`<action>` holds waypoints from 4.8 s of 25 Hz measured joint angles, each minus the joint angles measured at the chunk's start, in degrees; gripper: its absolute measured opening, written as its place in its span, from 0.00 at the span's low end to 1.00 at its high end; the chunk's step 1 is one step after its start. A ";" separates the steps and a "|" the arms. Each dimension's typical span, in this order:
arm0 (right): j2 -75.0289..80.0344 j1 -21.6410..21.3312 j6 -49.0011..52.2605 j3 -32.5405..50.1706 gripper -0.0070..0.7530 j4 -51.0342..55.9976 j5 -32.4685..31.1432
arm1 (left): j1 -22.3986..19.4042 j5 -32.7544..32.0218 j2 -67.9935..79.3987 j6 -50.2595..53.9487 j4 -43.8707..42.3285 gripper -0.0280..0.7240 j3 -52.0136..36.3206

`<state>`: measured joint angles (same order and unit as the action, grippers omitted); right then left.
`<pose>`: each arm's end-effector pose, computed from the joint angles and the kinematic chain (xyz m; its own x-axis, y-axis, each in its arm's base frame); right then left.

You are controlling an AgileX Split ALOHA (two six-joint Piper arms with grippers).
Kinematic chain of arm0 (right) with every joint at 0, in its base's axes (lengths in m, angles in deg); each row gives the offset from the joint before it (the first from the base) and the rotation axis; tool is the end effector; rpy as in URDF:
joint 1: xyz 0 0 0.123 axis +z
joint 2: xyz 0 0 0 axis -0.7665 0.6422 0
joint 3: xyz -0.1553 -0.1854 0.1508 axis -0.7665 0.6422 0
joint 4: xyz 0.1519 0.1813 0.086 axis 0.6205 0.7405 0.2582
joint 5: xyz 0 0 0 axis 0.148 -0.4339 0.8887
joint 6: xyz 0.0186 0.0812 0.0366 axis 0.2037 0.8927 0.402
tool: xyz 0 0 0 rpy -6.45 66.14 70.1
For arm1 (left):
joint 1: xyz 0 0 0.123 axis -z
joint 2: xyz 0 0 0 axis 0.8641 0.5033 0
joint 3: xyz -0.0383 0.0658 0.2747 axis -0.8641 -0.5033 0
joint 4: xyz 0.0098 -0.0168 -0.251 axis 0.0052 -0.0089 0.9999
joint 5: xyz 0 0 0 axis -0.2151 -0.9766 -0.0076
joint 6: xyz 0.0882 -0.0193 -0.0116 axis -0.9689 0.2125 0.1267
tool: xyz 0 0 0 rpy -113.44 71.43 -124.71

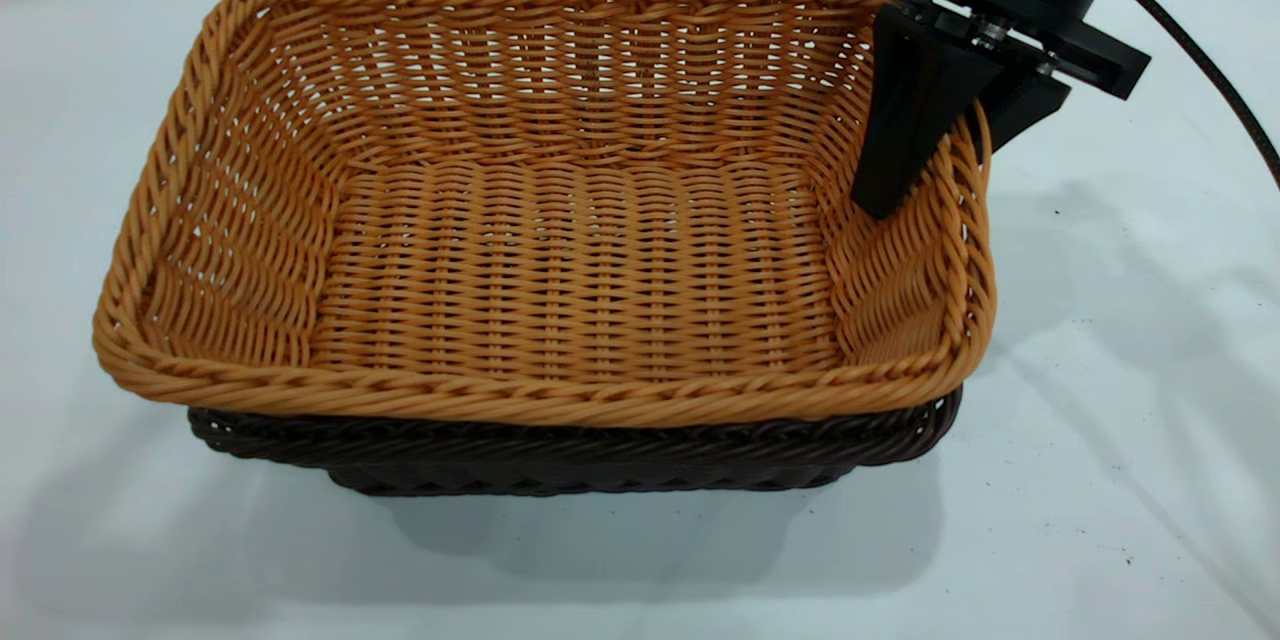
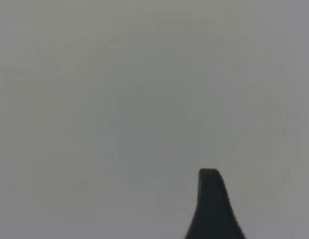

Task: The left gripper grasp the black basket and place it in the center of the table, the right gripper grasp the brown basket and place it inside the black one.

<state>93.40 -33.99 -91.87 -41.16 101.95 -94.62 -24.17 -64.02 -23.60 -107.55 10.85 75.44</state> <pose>0.3359 0.1469 0.1454 -0.9335 -0.3258 0.1500 -0.2013 0.8220 0.5326 0.1350 -0.0655 0.4310 0.4083 0.3552 -0.8409 0.1452 0.8842 0.4440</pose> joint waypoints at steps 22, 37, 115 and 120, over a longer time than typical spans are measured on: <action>0.00 0.03 -0.60 -0.05 0.16 0.64 -2.38 | 0.00 -0.06 0.00 0.00 0.00 0.59 0.00; 0.00 2.50 -4.79 0.01 0.28 2.65 -2.66 | 0.00 1.42 0.00 0.00 -0.11 0.59 0.00; -102.41 -8.64 9.78 0.64 0.01 -44.26 -2.44 | 0.00 -10.69 -5.89 0.05 40.54 0.04 -4.89; -107.61 -17.61 13.00 3.10 0.01 -42.73 -2.37 | 0.00 -12.54 -5.89 0.05 40.72 0.04 -5.39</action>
<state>-14.22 -51.60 -78.86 -38.06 59.22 -96.98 -24.17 -76.56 -29.49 -107.50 51.57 70.05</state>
